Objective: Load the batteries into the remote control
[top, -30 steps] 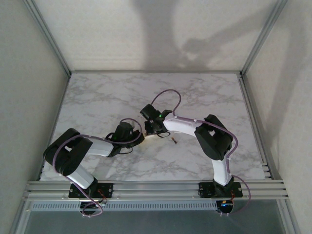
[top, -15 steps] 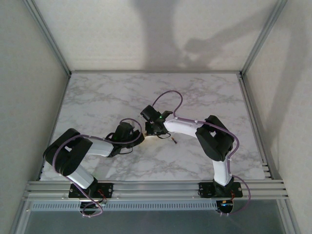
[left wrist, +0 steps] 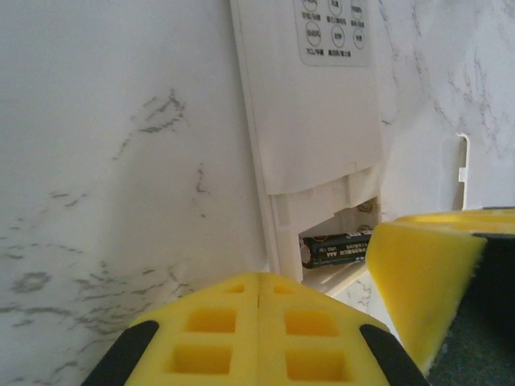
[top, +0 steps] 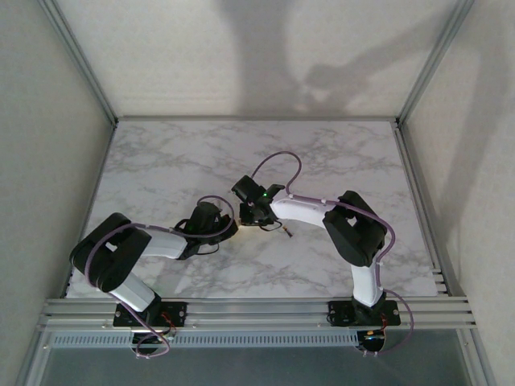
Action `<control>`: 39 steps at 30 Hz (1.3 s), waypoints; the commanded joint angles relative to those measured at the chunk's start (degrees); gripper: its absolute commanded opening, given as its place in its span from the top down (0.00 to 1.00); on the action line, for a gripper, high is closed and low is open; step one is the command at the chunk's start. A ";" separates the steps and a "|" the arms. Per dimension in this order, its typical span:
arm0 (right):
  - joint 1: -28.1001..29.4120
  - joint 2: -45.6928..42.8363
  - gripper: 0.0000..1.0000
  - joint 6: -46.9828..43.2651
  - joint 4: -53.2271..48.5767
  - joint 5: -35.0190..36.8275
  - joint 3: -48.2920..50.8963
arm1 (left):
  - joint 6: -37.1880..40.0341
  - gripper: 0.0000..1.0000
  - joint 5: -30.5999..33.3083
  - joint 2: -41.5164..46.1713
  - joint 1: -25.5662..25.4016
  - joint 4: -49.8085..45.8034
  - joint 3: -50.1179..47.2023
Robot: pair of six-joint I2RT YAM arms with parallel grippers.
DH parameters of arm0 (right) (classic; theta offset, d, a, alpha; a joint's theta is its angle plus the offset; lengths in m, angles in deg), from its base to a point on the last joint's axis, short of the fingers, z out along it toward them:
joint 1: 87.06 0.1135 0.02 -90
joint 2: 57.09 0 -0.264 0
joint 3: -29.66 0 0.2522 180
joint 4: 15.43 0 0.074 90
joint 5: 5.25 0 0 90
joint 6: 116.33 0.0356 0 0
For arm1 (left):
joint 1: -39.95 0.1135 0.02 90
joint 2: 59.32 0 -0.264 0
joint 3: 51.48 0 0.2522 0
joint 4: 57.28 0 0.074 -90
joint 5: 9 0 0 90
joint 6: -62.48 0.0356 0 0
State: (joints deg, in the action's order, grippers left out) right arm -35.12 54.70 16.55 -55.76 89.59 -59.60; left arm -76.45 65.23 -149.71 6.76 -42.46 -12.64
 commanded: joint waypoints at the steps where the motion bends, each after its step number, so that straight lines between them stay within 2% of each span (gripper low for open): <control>1: -0.12 -1.98 0.64 1.82 -0.34 -0.71 1.47 | 0.39 1.00 2.87 2.36 -0.04 -3.20 0.34; 12: -2.47 -3.76 0.65 6.94 4.82 -3.59 5.58 | 2.29 0.95 7.13 10.44 4.45 -7.82 -1.65; 24: -4.00 -3.07 0.65 7.58 7.42 -6.73 5.64 | 3.05 0.95 5.44 8.74 4.94 -6.43 -1.17; 29: -3.95 -2.37 0.71 7.31 8.02 -7.74 5.46 | 3.08 0.95 5.11 8.56 4.96 -6.17 -1.25; 39: -4.02 -2.01 0.76 7.40 8.61 -8.35 5.19 | 2.72 0.96 4.49 8.71 4.93 -5.32 -1.77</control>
State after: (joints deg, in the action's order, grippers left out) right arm -38.83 52.52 23.45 -47.84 82.64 -54.57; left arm -74.22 70.30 -140.82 11.20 -48.72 -13.53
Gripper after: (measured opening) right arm 0.242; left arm 0.047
